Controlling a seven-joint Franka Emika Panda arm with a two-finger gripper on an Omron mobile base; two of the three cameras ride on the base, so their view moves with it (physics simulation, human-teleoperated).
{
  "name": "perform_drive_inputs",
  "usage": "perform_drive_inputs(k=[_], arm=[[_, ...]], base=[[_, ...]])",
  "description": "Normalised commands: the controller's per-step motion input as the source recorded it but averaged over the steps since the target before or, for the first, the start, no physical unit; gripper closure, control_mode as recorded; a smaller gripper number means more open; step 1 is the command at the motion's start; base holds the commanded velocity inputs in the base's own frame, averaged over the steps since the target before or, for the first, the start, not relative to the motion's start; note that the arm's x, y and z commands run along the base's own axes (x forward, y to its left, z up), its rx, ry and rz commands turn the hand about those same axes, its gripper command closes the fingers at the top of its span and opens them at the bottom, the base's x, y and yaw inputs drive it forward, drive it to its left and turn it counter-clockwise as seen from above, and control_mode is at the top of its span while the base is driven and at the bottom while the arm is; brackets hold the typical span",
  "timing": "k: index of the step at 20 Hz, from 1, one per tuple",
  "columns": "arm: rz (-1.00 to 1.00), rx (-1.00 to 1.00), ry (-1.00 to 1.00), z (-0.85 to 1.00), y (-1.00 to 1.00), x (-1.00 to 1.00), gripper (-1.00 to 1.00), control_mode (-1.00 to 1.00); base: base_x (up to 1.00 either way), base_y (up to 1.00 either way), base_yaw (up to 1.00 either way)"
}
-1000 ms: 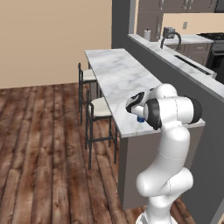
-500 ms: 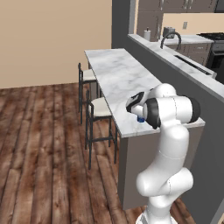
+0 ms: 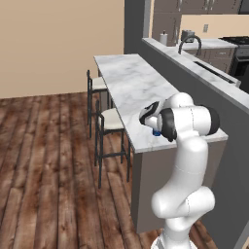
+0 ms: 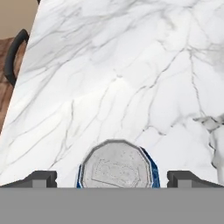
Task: Four empty soda cans are scattered around the kitchen. Gather all the cans and cluster them next to the stove for recycling.
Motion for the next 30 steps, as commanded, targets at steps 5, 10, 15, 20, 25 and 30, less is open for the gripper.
perform_drive_inputs(k=[5, 10, 15, 20, 25, 30], arm=[[0.00, 0.00, 0.00, -0.07, 0.00, 0.07, -1.00, -1.00], [0.00, 0.00, 0.00, -0.05, -0.02, 0.06, -1.00, -1.00], [0.00, 0.00, 0.00, -0.05, -0.05, 0.08, -1.00, -1.00], [0.00, 0.00, 0.00, -0.06, -0.10, 0.08, -1.00, -1.00], [0.00, 0.00, 0.00, -0.02, -0.04, 0.12, 1.00, -1.00], [0.00, 0.00, 0.00, 0.00, -0.11, 0.04, 1.00, -1.00]], base=[[0.00, 0.00, 0.00], [0.00, 0.00, 0.00], [0.00, 0.00, 0.00], [0.00, 0.00, 0.00], [0.00, 0.00, 0.00], [0.00, 0.00, 0.00]])
